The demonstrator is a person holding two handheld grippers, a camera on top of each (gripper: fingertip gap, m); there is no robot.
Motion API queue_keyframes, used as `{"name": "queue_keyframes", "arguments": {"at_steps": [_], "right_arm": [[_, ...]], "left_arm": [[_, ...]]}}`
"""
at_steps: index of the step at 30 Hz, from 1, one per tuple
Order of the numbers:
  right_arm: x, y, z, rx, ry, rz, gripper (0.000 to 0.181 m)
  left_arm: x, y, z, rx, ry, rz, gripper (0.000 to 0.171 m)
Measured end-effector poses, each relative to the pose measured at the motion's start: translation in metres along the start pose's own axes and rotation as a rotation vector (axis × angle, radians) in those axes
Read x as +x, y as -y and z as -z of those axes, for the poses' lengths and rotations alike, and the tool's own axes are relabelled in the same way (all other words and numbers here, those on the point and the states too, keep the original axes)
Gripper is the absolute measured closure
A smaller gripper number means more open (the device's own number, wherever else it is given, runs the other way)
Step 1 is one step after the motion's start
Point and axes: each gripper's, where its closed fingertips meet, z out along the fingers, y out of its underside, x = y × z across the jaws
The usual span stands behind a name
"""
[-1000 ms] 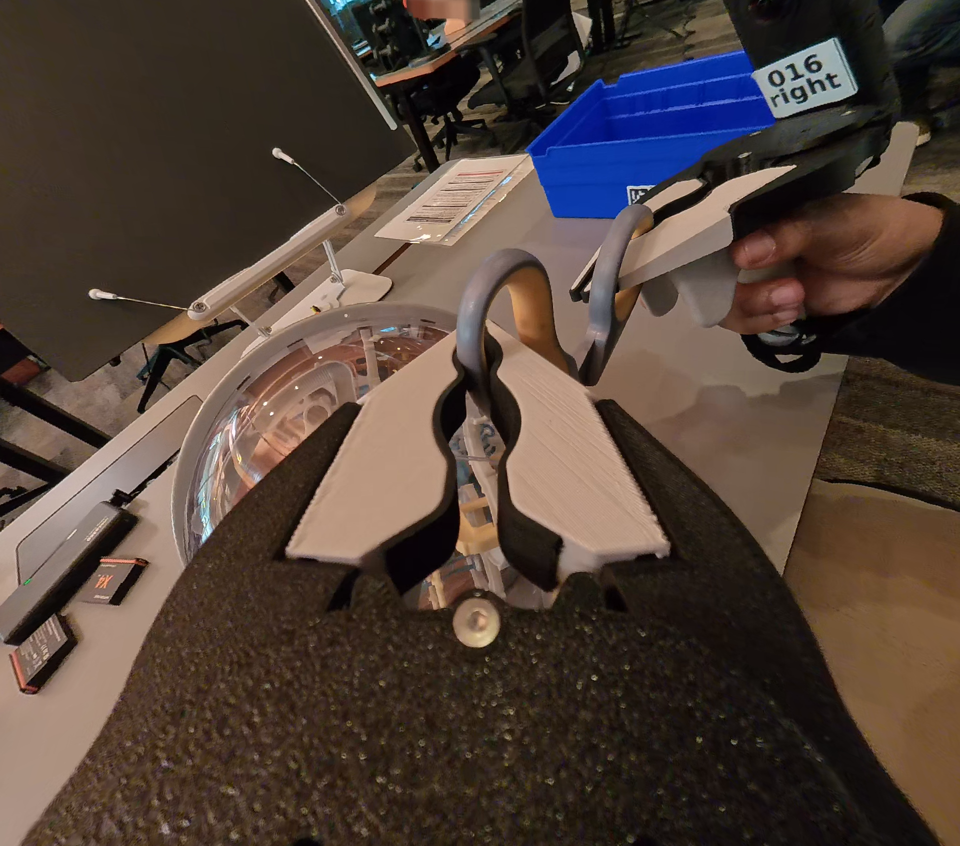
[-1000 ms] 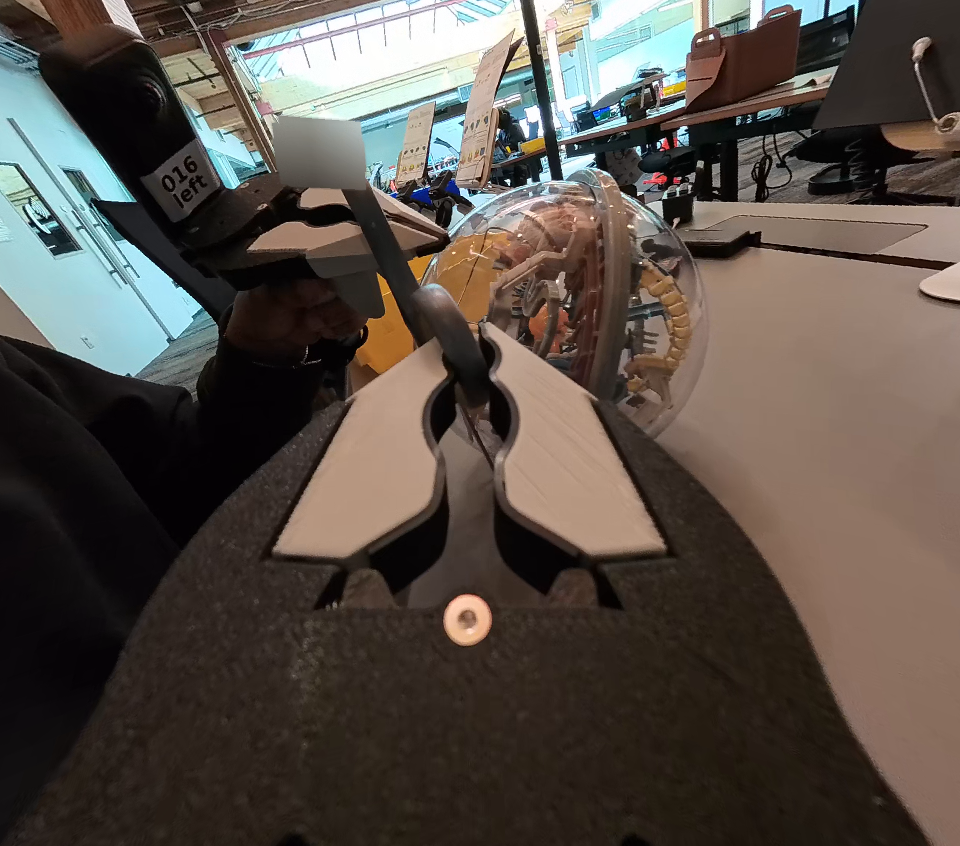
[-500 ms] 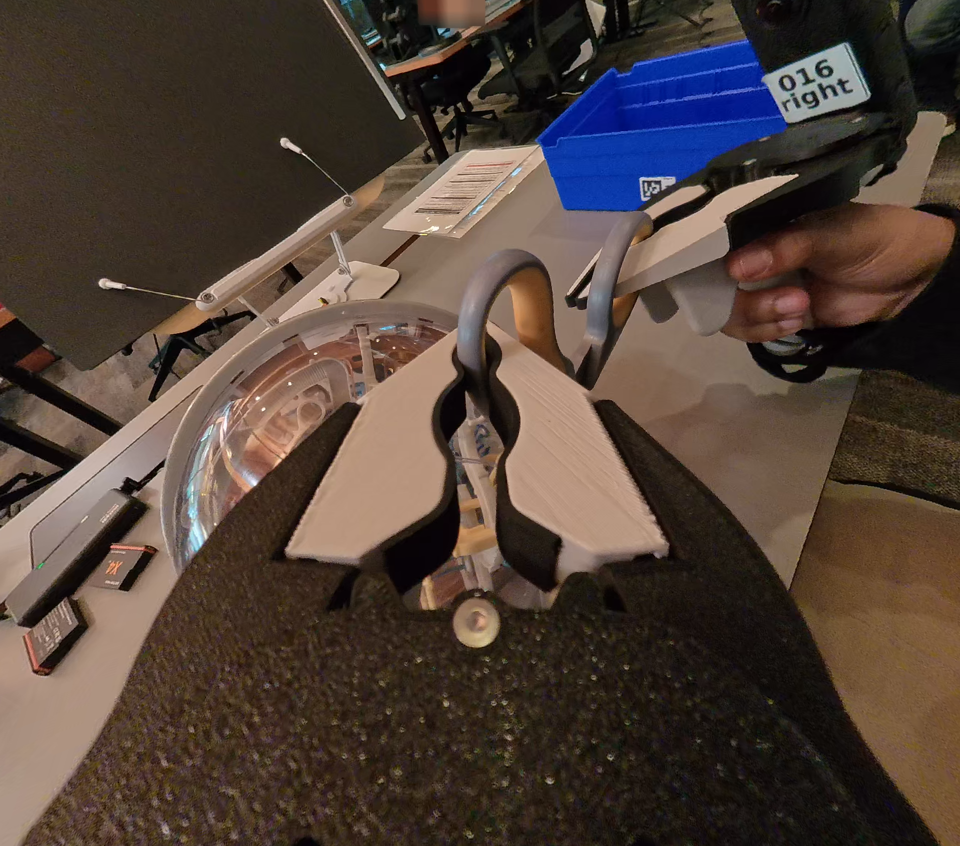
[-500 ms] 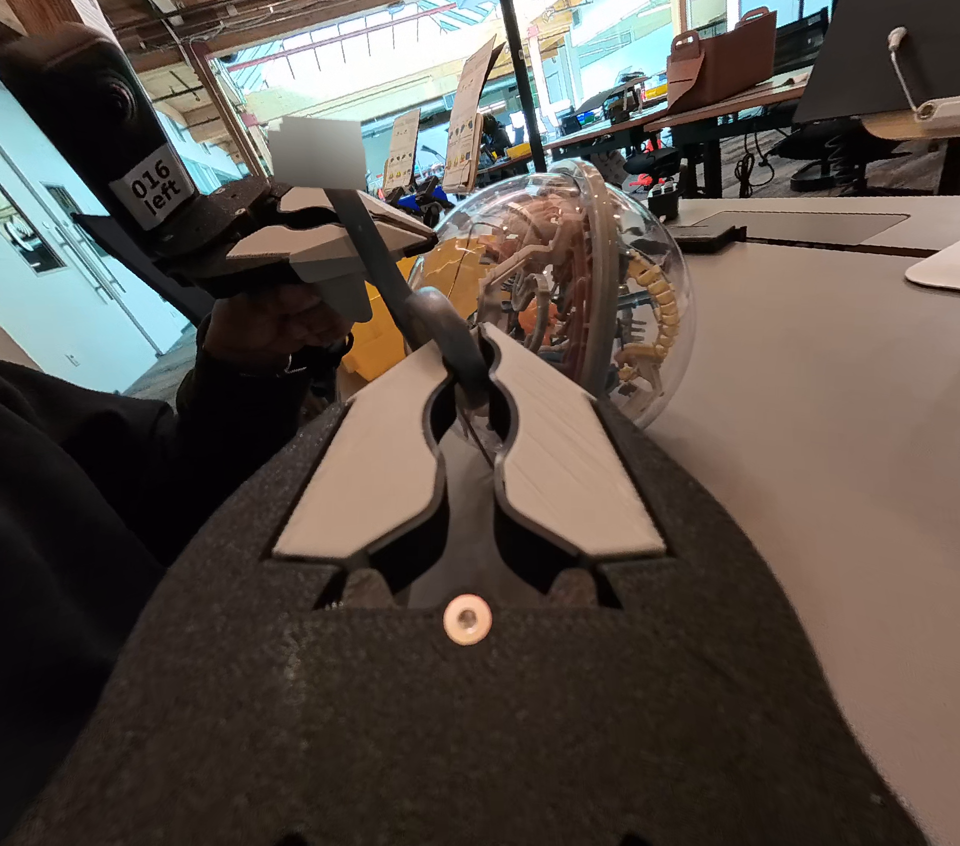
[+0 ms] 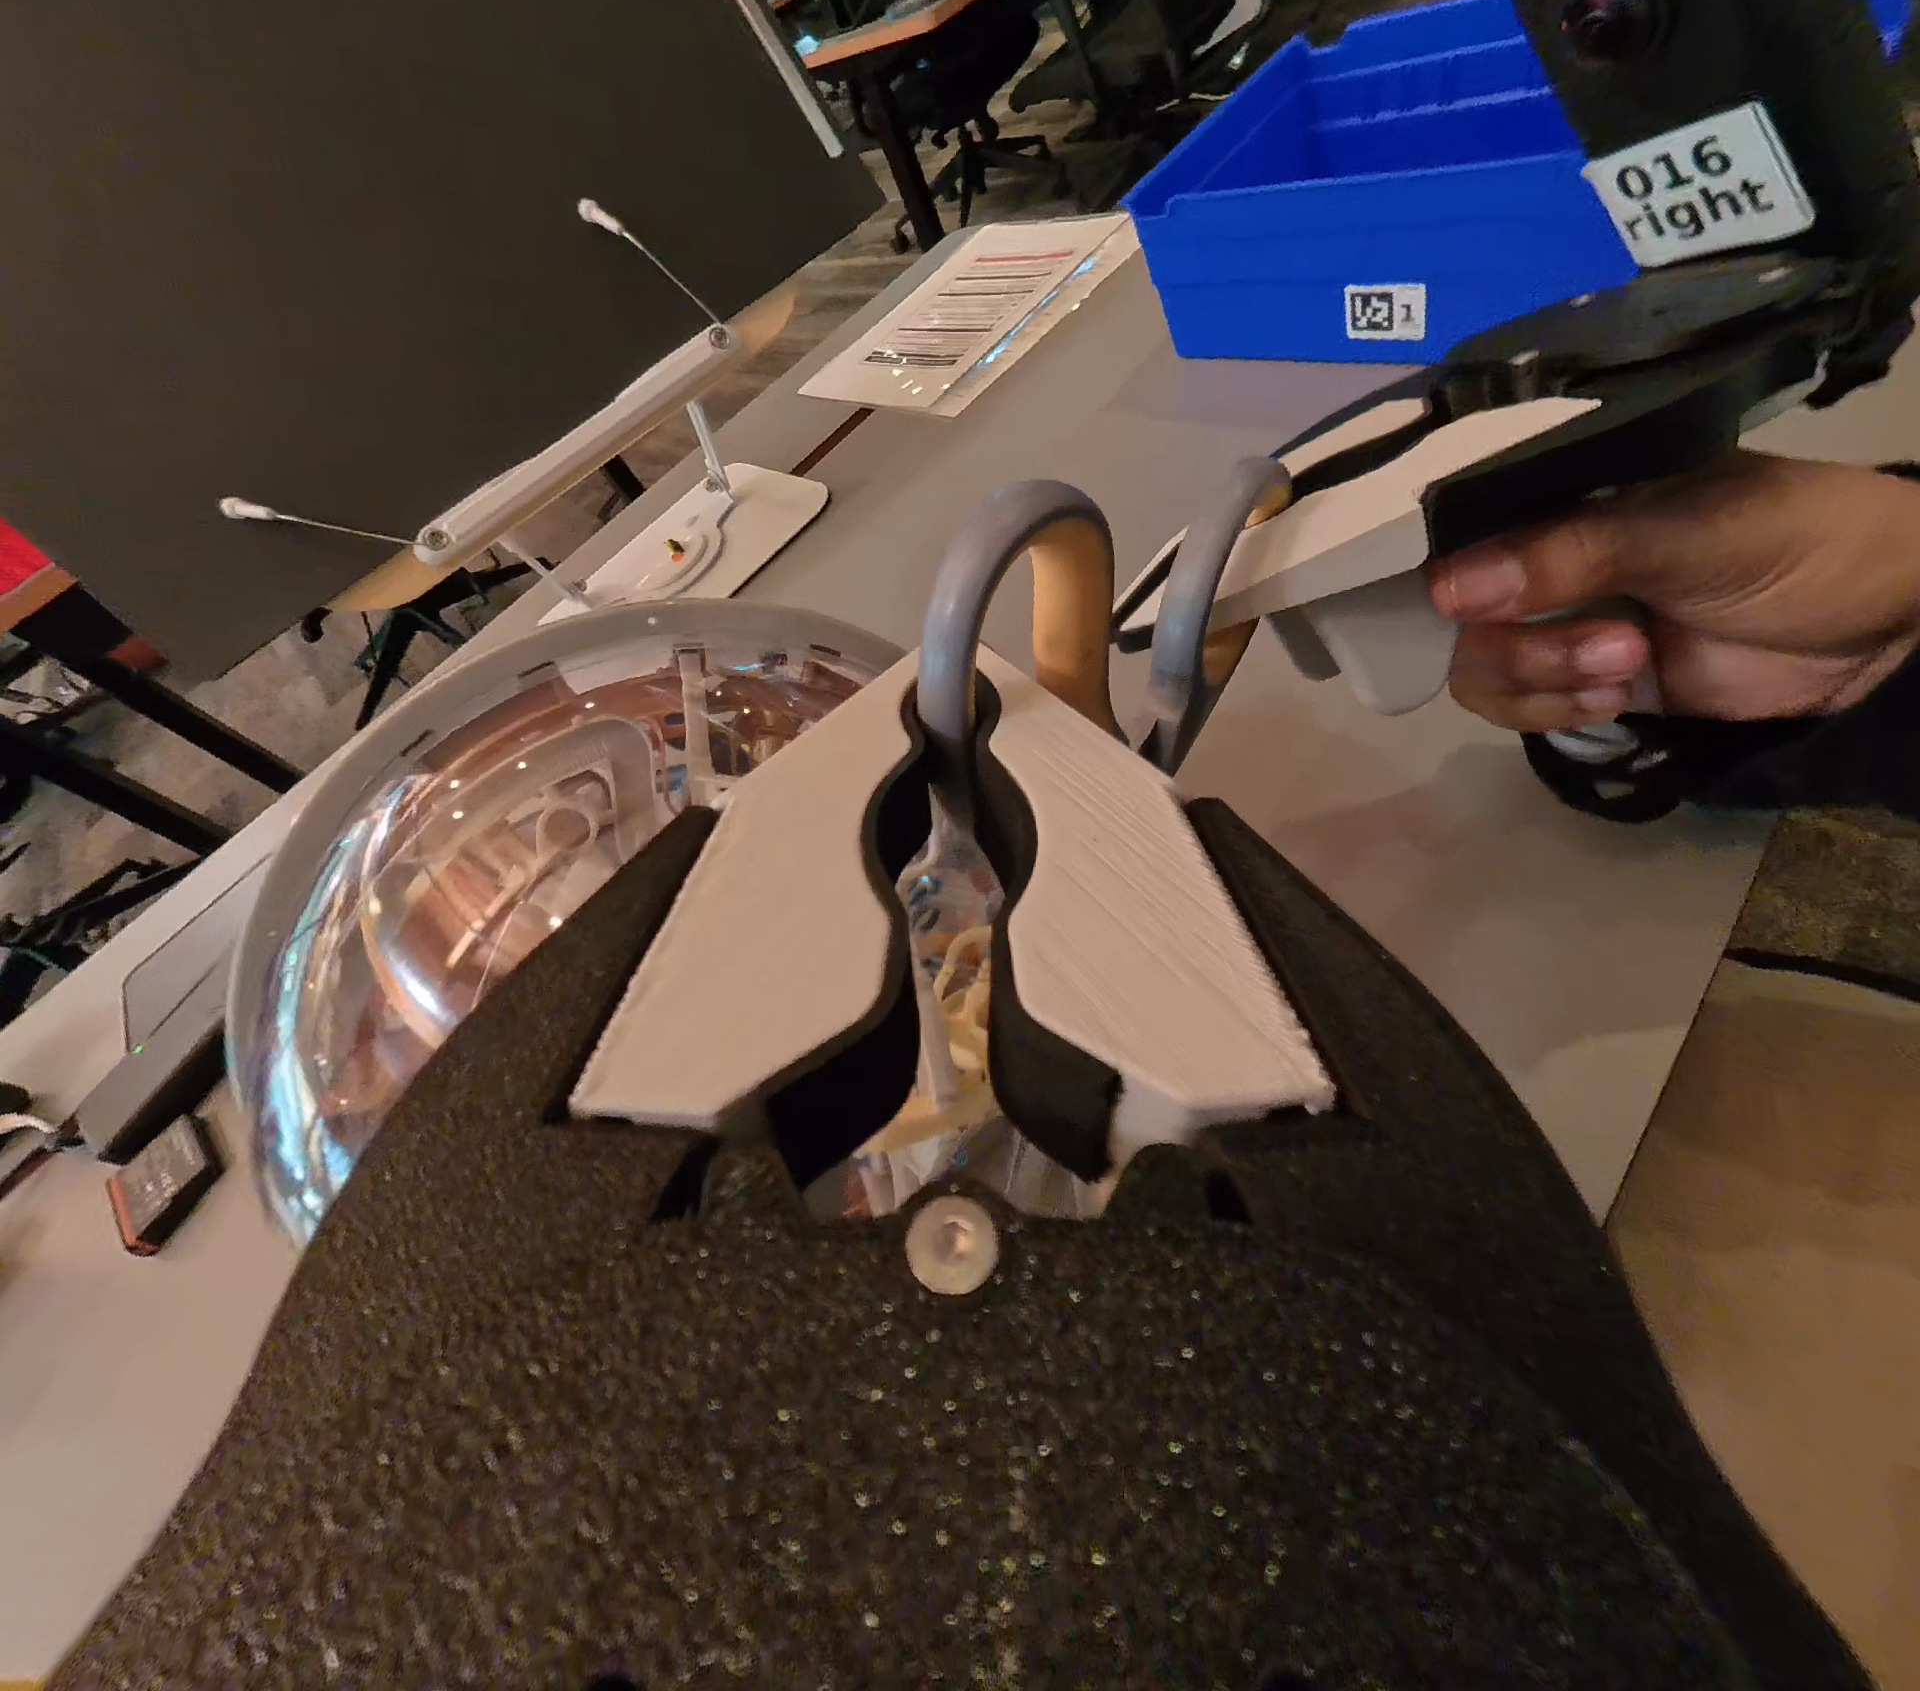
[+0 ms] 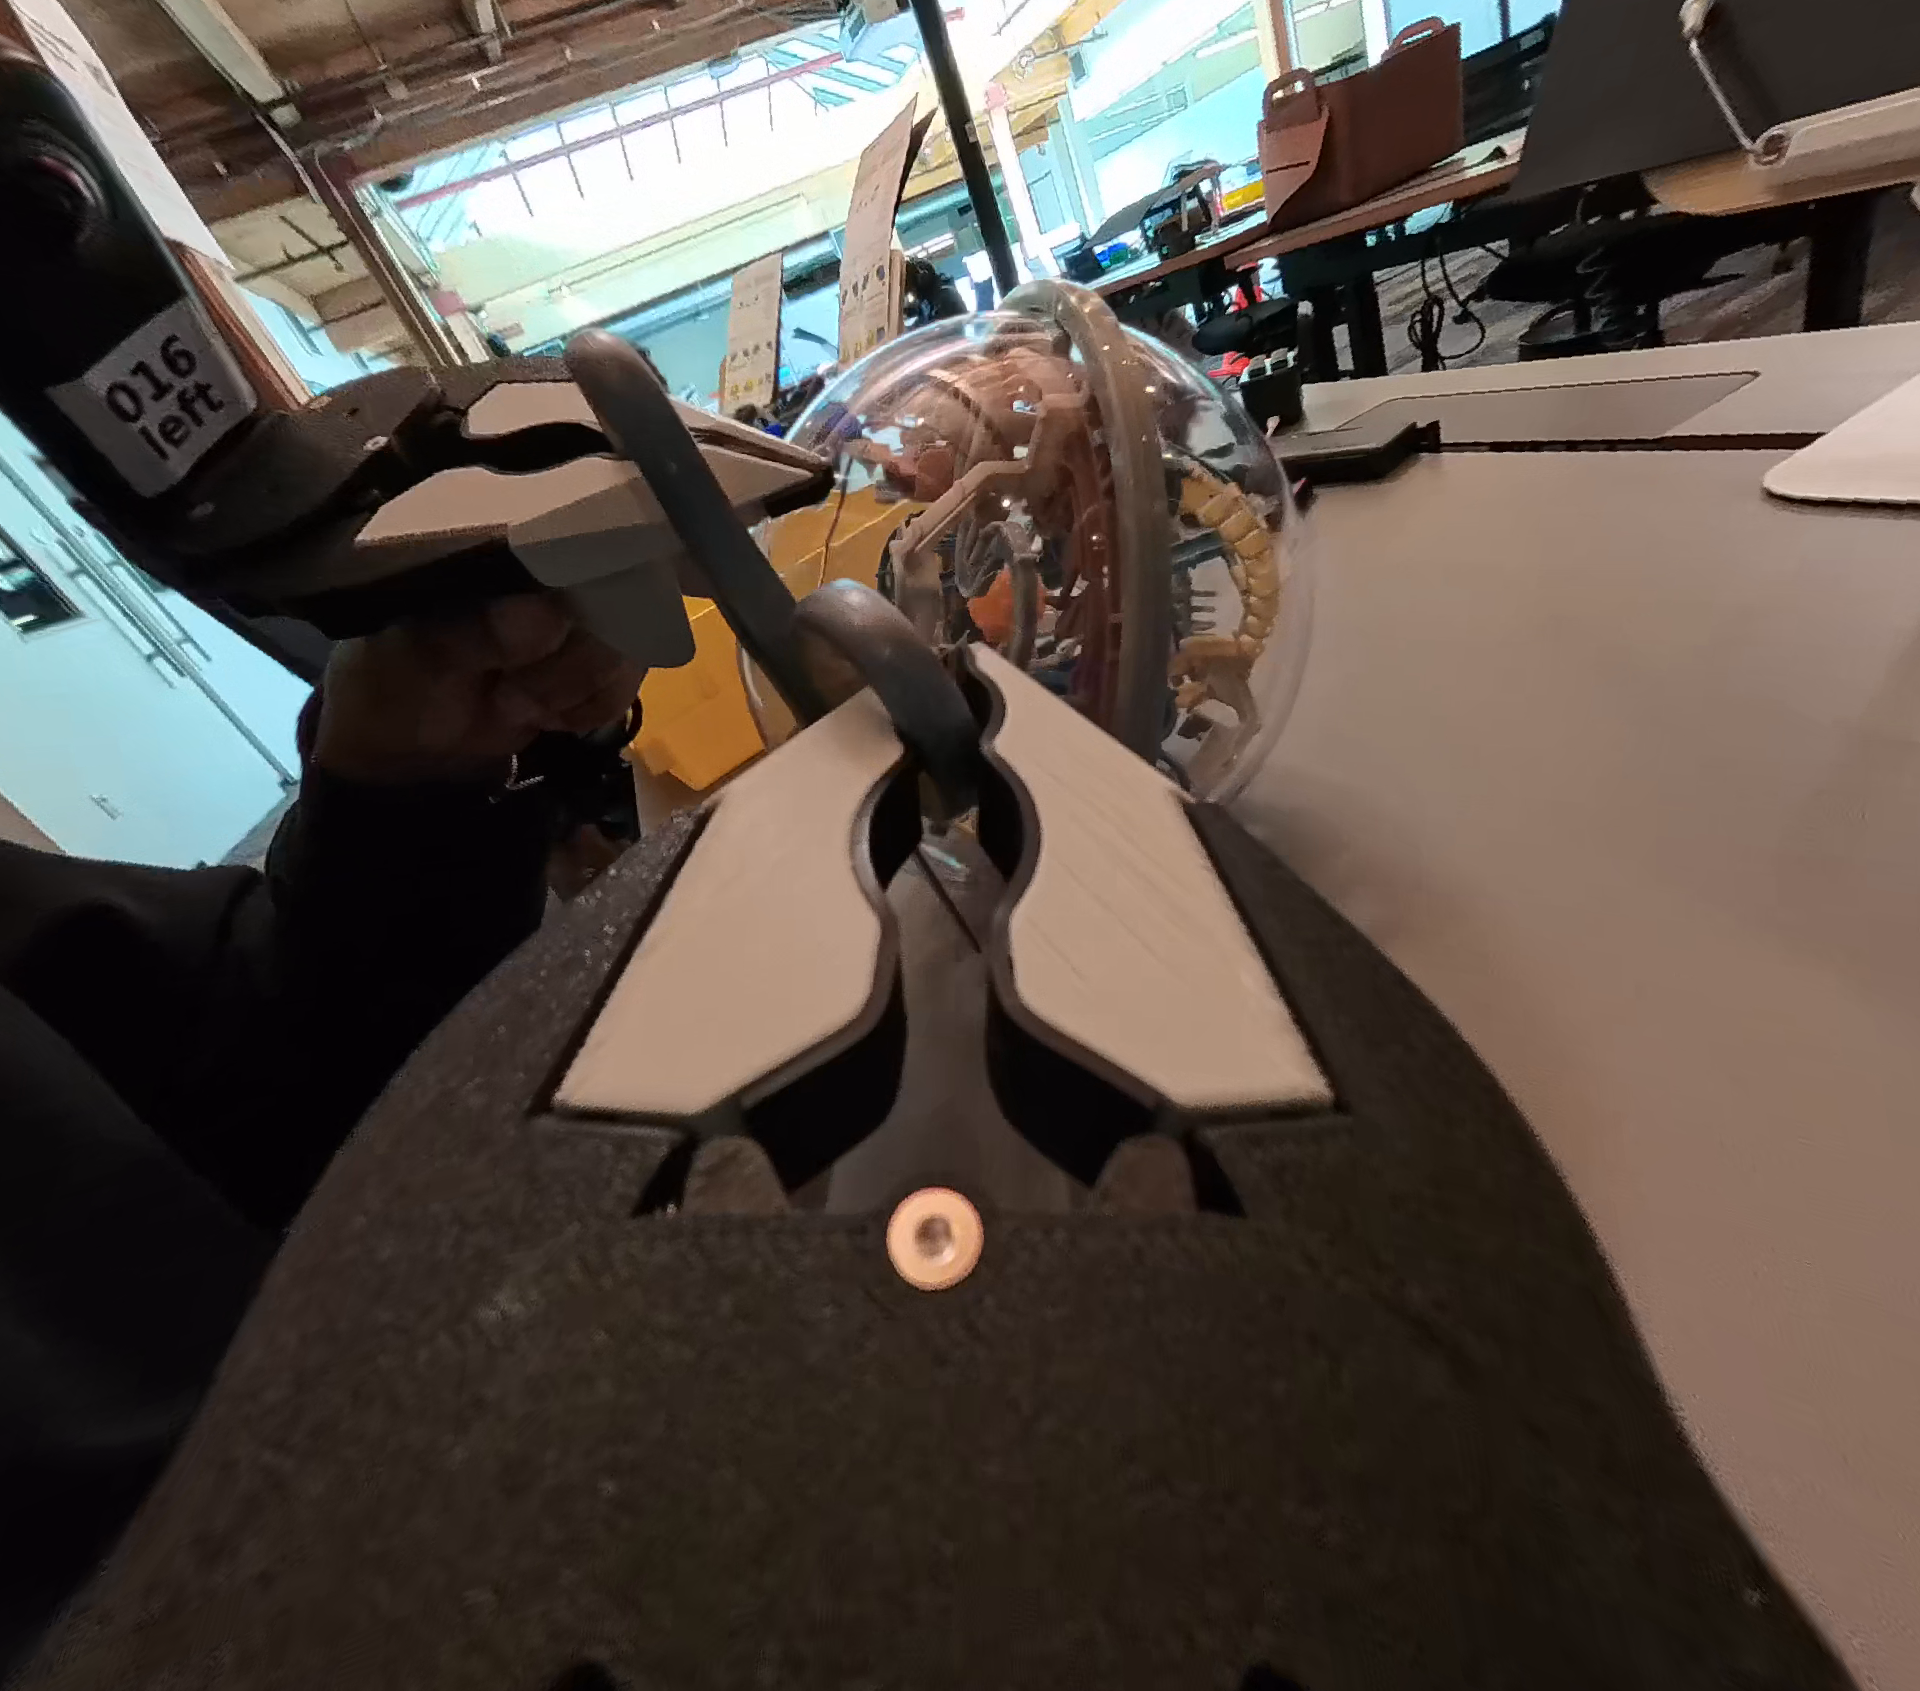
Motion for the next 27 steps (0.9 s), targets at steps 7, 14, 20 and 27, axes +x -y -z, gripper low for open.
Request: {"name": "queue_keyframes", "arguments": {"at_steps": [7,14,20,27], "right_arm": [[-0.0029,0.0019,-0.0036,0.01,-0.009,0.01,0.181],[-0.0008,0.0035,-0.004,0.047,-0.003,-0.037,0.181],[-0.0016,0.0048,-0.005,0.054,-0.003,-0.047,0.181],[-0.0018,0.007,-0.0069,0.06,-0.003,-0.047,0.181]], "left_arm": [[-0.0072,-0.0028,-0.0001,-0.016,0.028,0.001,0.171],[-0.0055,-0.003,-0.0015,-0.026,0.041,-0.006,0.171],[-0.0063,-0.0026,-0.0025,-0.02,0.035,-0.003,0.171],[-0.0075,-0.0016,-0.0025,-0.015,0.044,-0.011,0.171]]}}
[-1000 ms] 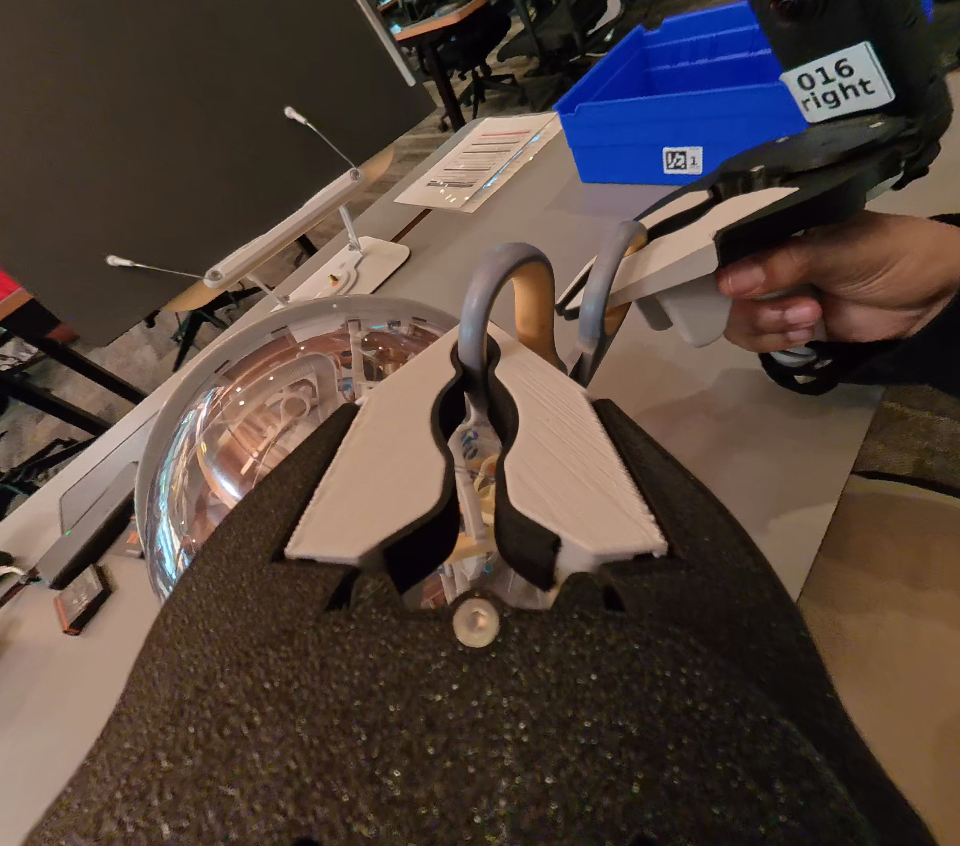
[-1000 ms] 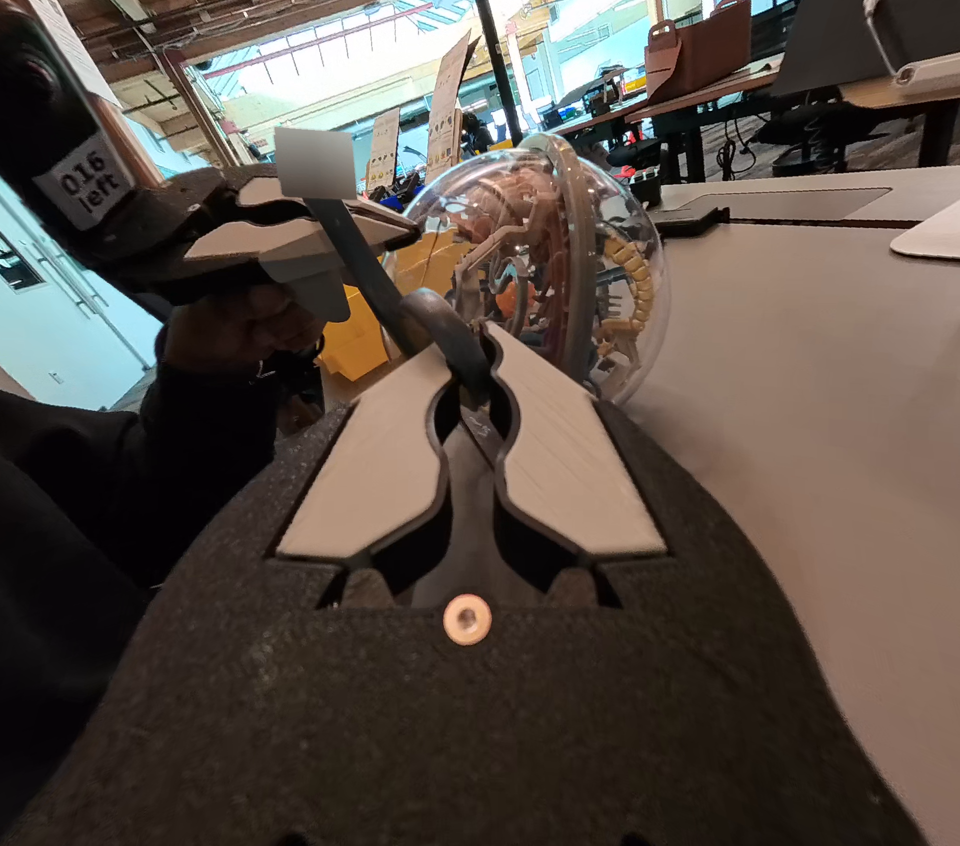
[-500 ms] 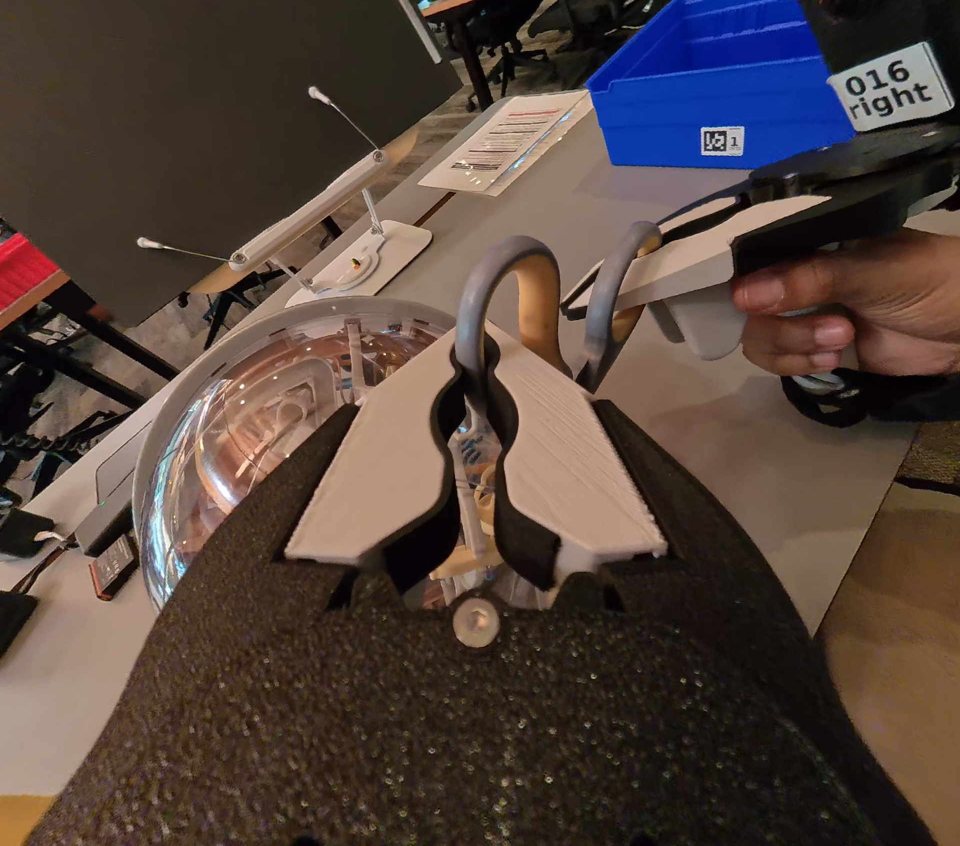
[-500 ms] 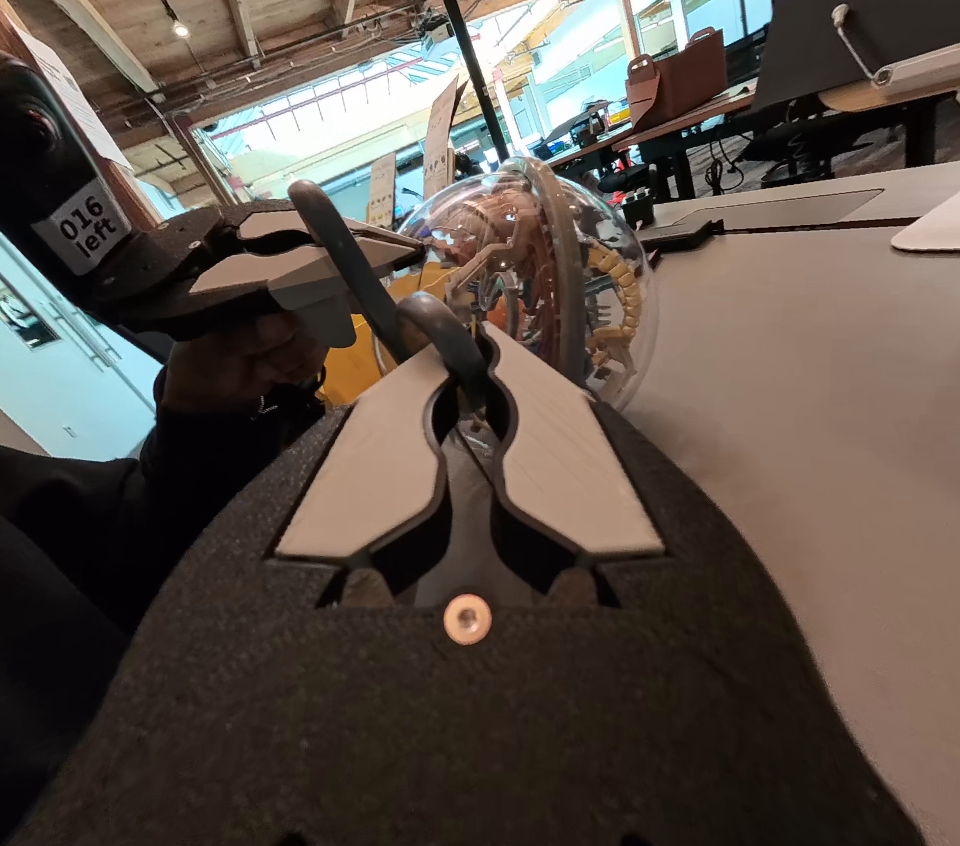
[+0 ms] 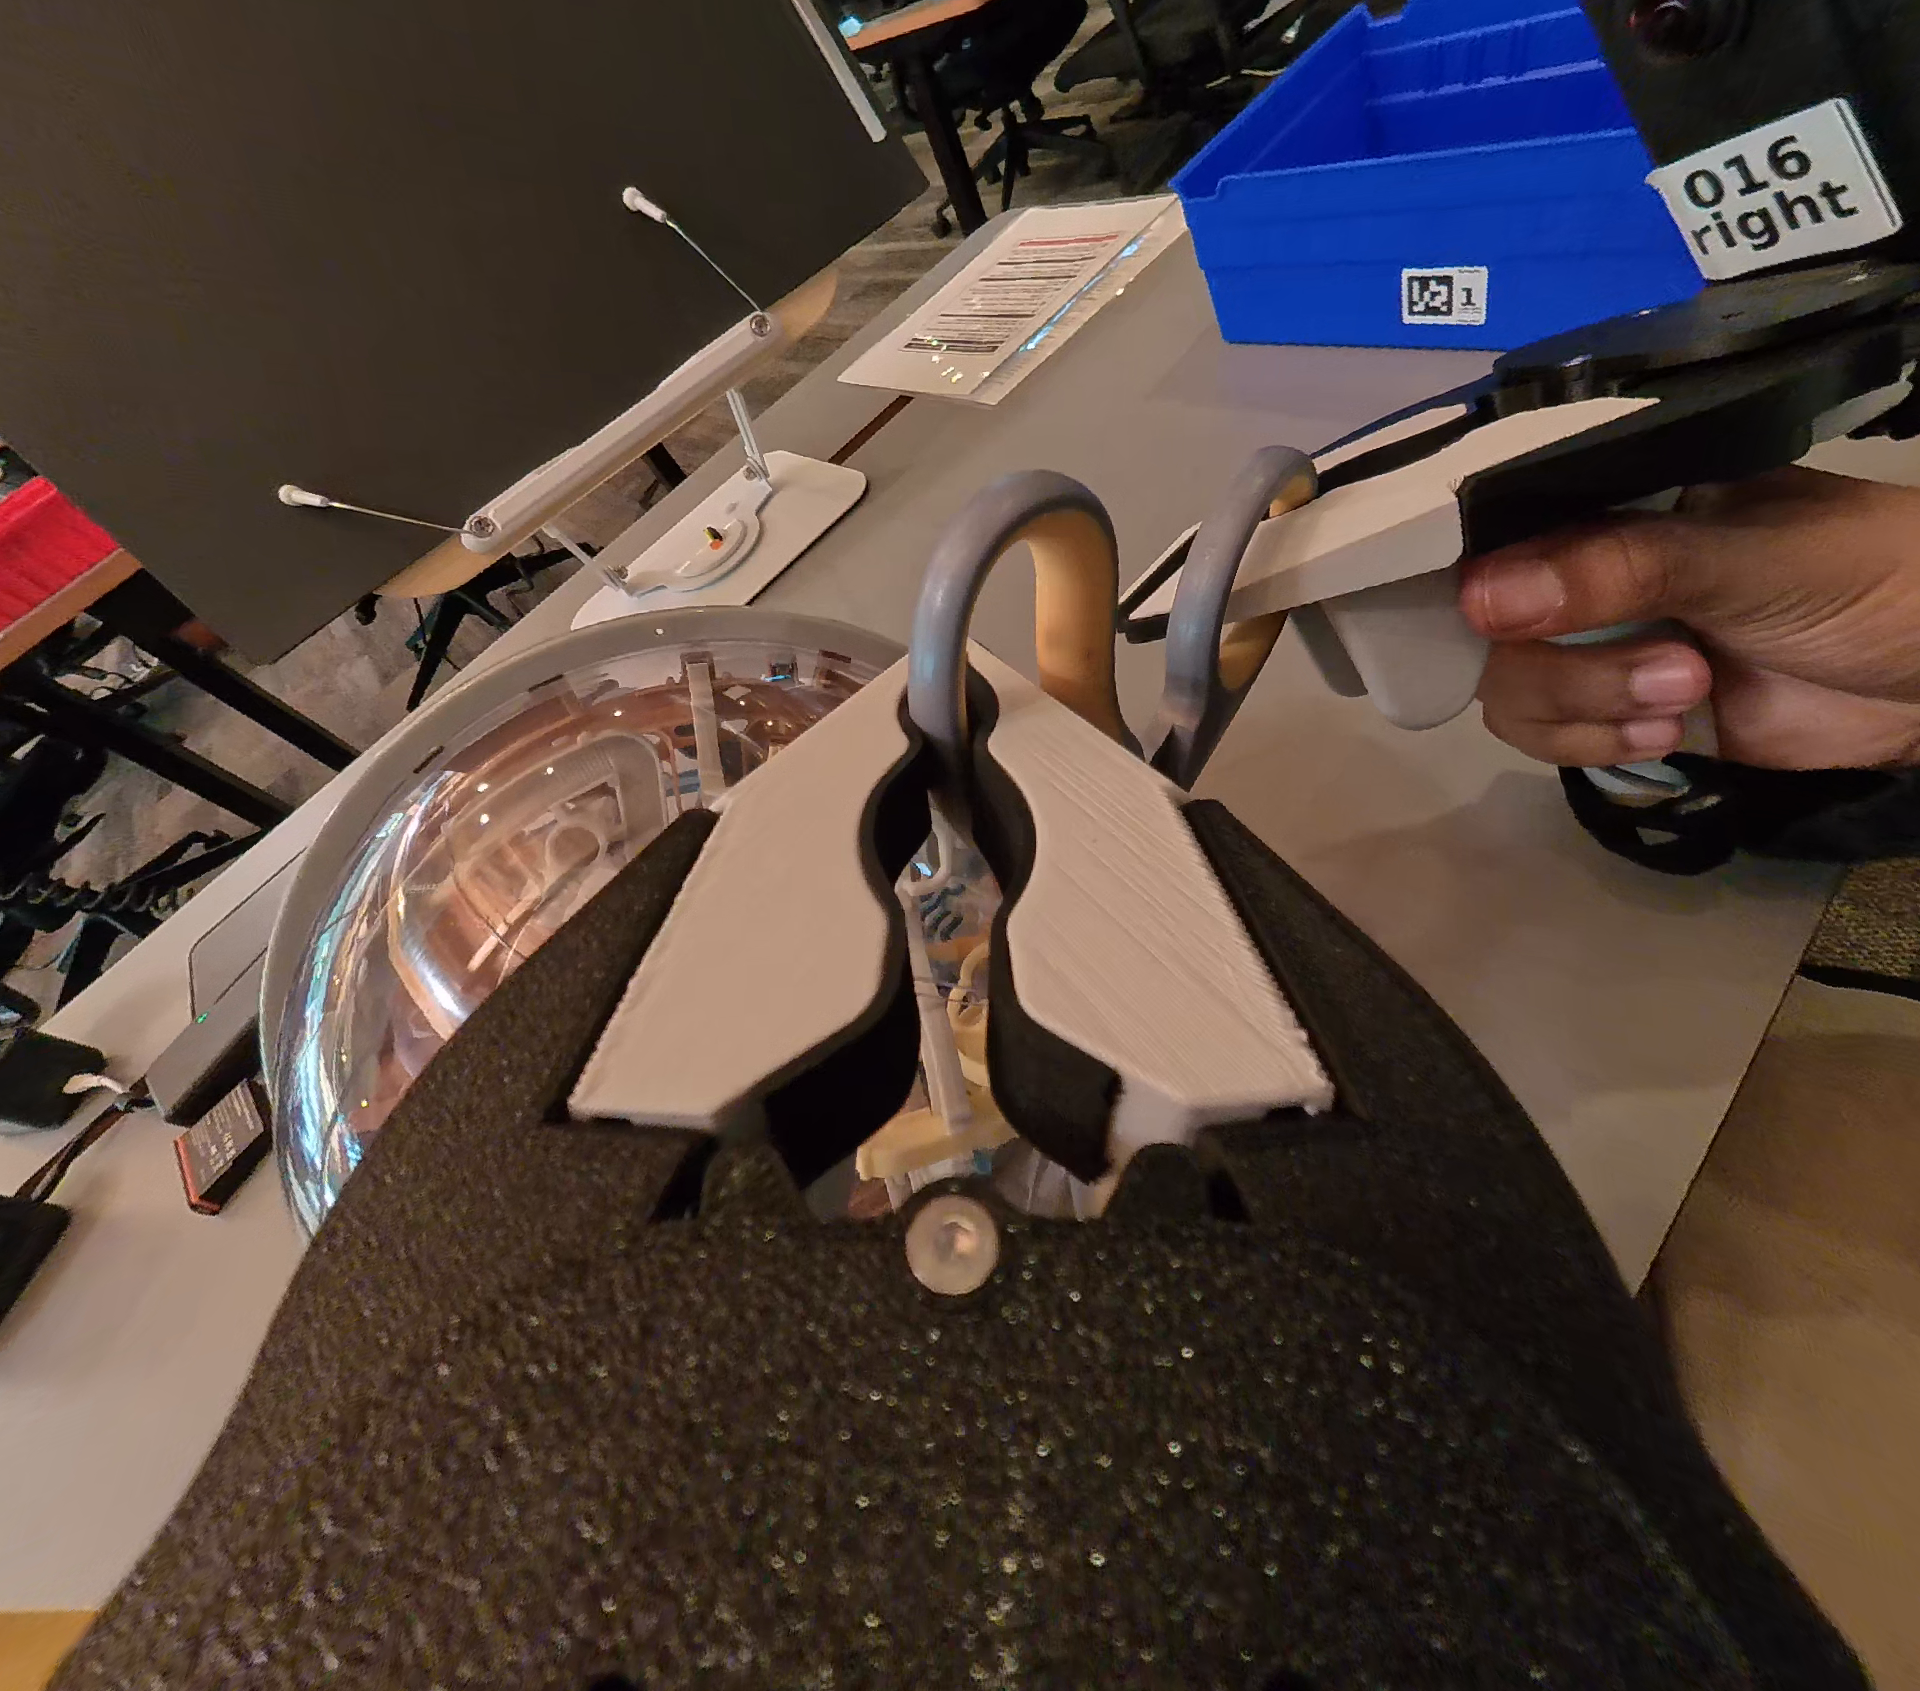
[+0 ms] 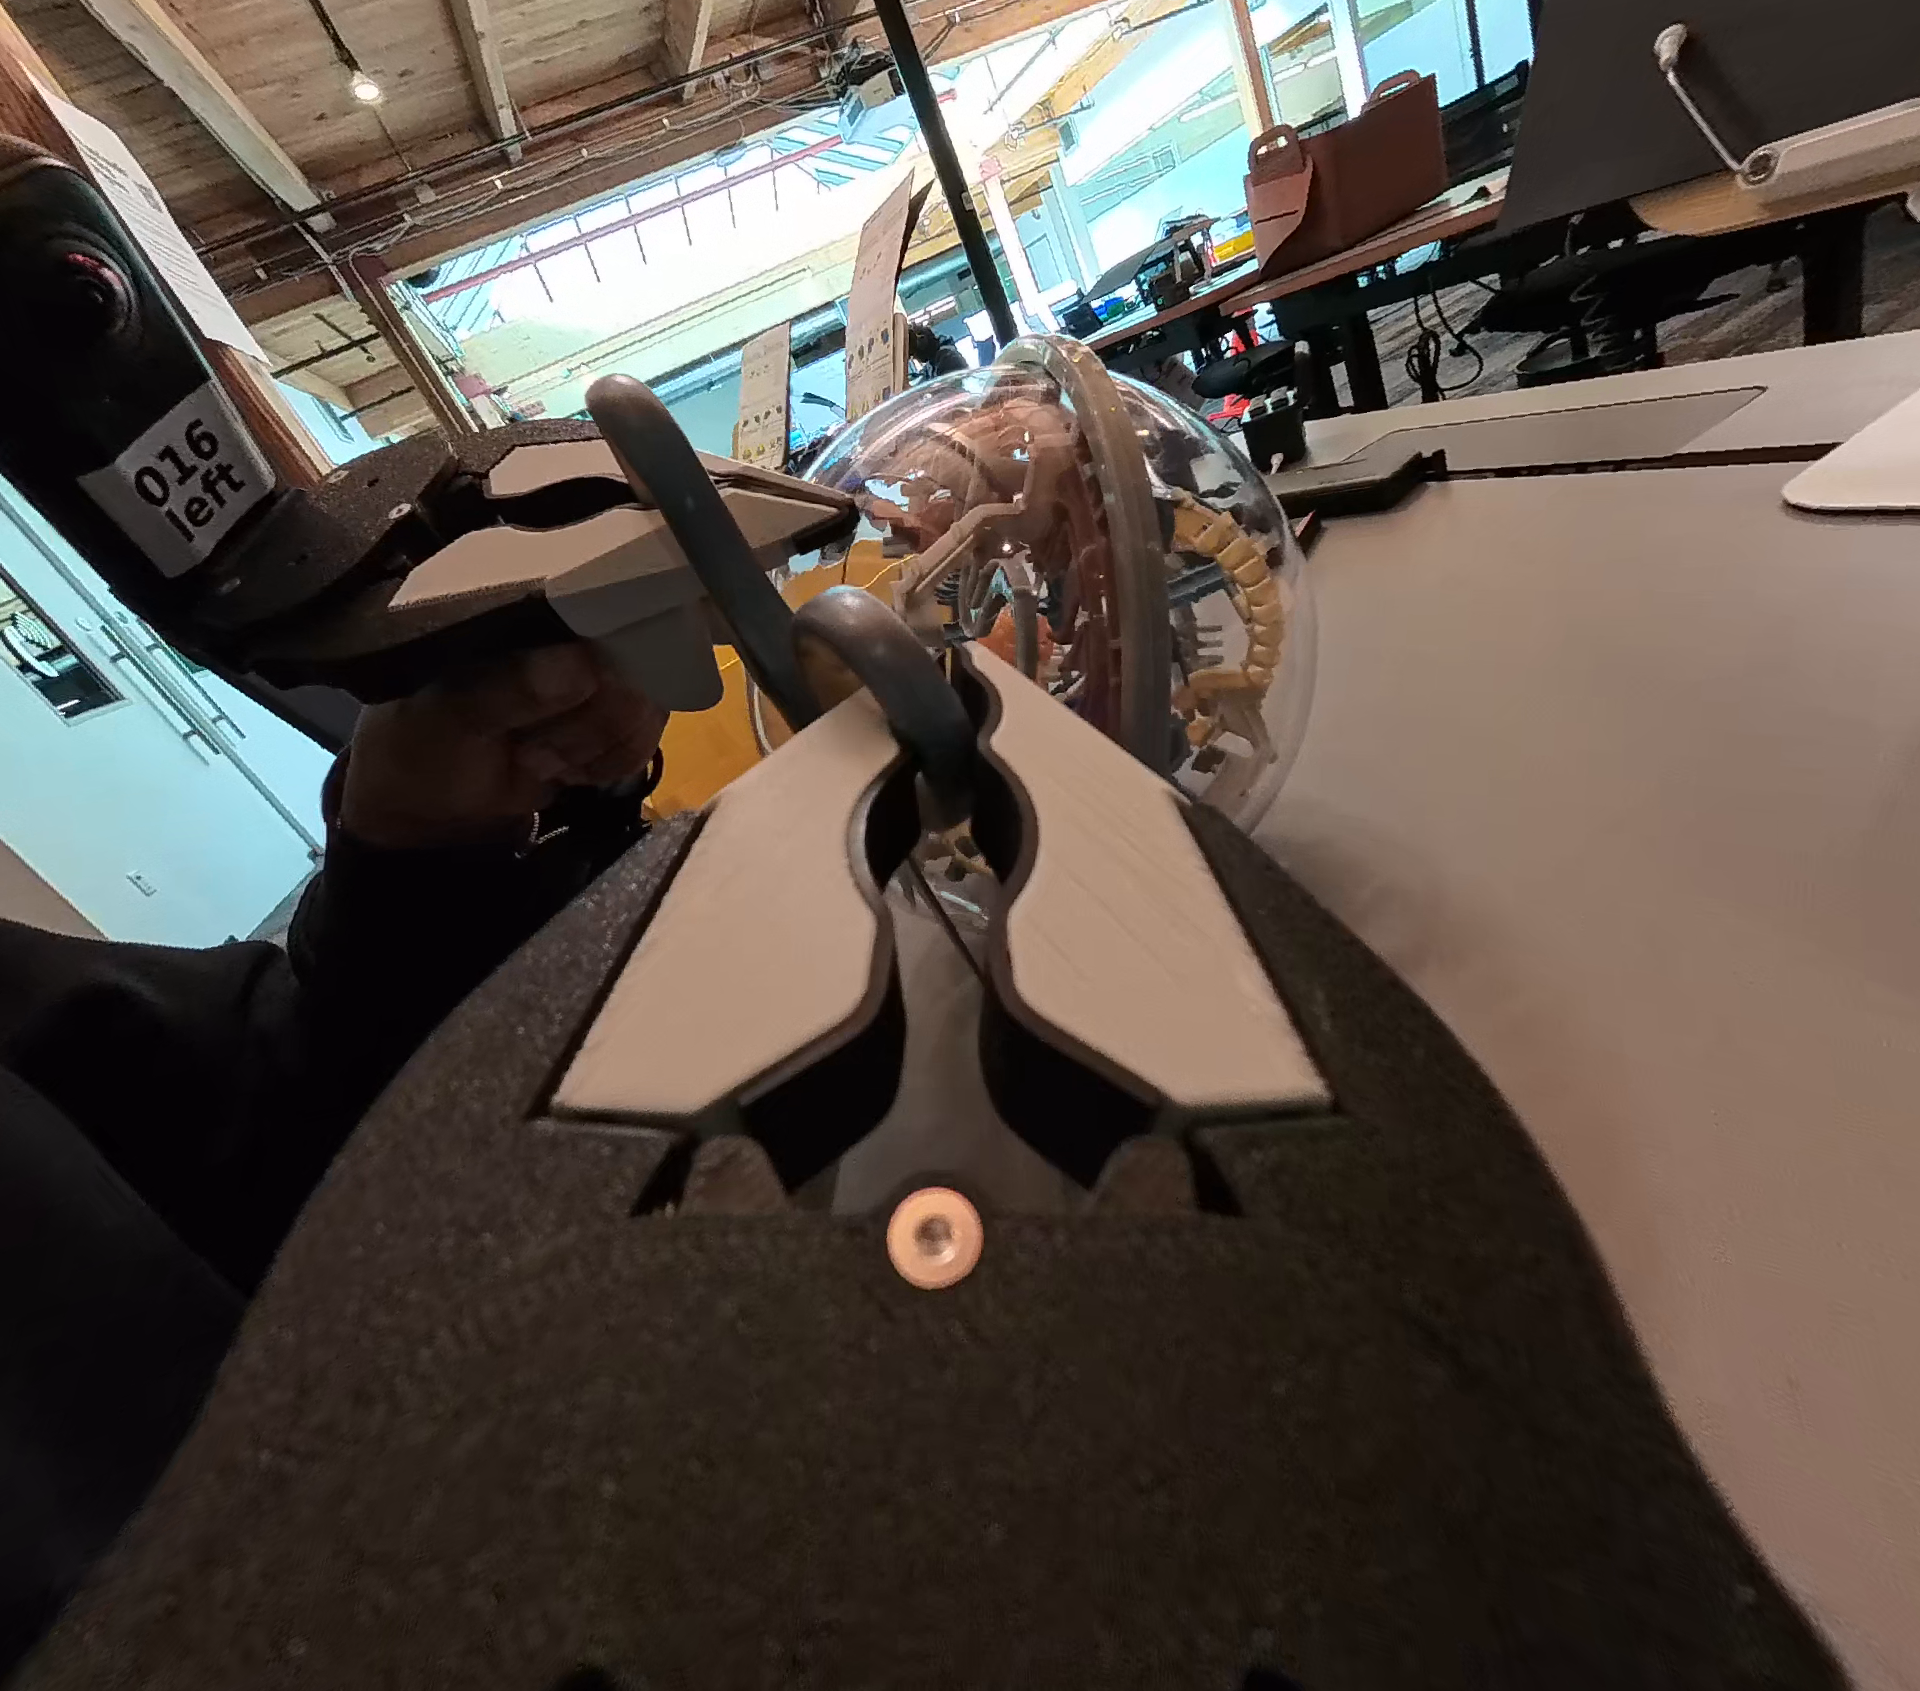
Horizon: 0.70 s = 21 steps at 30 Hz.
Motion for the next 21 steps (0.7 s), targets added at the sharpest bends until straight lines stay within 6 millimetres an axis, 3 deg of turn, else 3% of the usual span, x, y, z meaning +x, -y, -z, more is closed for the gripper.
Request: {"name": "queue_keyframes", "arguments": {"at_steps": [21], "right_arm": [[0.0026,-0.0011,-0.003,-0.005,-0.009,0.009,0.181]], "left_arm": [[-0.0041,-0.0021,-0.0078,-0.024,0.008,-0.014,0.171]]}}
